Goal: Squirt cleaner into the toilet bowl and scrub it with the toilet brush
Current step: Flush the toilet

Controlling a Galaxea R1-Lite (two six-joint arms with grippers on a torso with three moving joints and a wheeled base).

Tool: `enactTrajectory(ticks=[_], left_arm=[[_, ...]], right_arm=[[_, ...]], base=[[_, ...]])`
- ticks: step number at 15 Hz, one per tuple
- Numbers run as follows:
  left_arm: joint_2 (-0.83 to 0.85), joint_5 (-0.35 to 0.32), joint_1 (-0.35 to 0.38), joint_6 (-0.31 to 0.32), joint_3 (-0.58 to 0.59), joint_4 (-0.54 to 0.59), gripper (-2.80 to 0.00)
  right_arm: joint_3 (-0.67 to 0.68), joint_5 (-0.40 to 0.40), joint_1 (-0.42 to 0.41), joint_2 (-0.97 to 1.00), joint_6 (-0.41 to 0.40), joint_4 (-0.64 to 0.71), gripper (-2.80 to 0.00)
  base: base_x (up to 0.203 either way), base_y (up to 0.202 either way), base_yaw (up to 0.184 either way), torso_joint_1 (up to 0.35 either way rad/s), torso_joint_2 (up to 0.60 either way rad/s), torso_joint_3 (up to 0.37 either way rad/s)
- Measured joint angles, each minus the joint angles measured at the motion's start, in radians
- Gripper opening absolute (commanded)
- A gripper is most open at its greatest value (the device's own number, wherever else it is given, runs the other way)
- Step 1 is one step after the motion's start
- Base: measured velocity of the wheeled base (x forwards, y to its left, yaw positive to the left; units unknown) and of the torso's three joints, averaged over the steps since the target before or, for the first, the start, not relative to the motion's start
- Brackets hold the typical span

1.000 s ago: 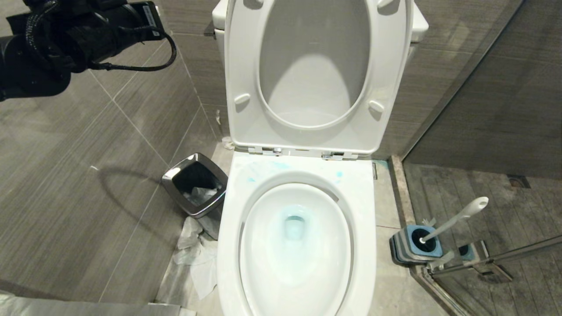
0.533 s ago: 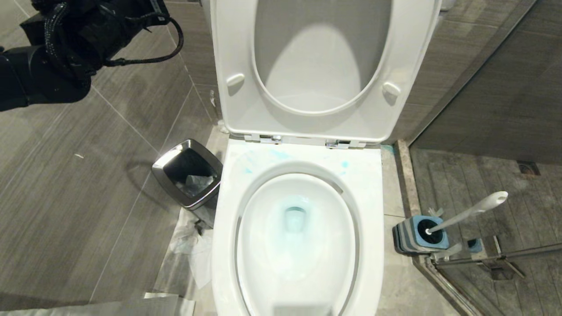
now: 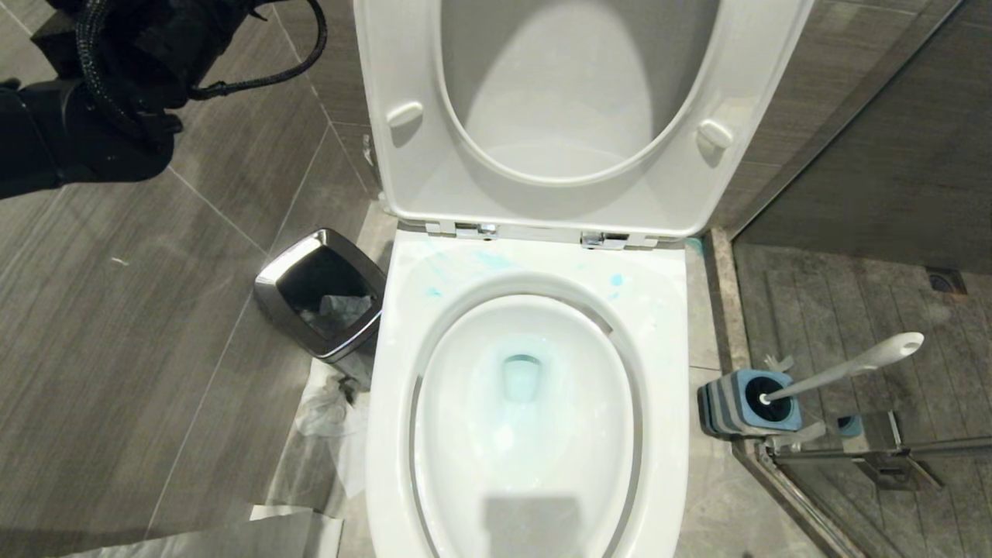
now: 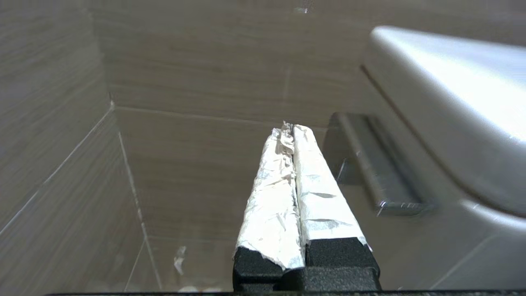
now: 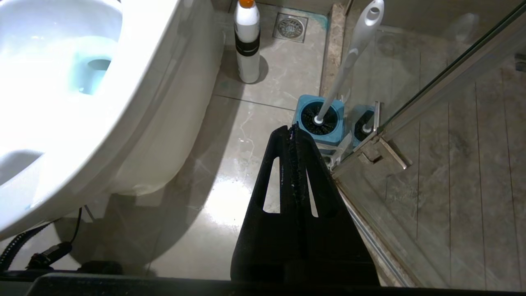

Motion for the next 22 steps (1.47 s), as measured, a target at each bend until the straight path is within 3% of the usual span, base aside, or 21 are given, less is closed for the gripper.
enactTrajectory(ticks=[6,14,22], left_arm=[[-0.033,0.000,-0.006,0.002,0.000,-0.041,-2.80],[-0.022,0.007,-0.080,0.000,0.000,-0.025,-2.80],[0.018,0.008,-0.093,0.002,0.014,0.022,-2.80]], right_arm=[[0.000,0.000,0.000,0.000,0.000,0.000,-2.80],[0.000,0.000,0.000,0.000,0.000,0.000,-2.80],[0.000,0.000,0.000,0.000,0.000,0.000,-2.80]], base=[[0.000,0.000,0.000,0.000,0.00,0.000],[0.000,0.000,0.000,0.000,0.00,0.000],[0.000,0.000,0.000,0.000,0.00,0.000]])
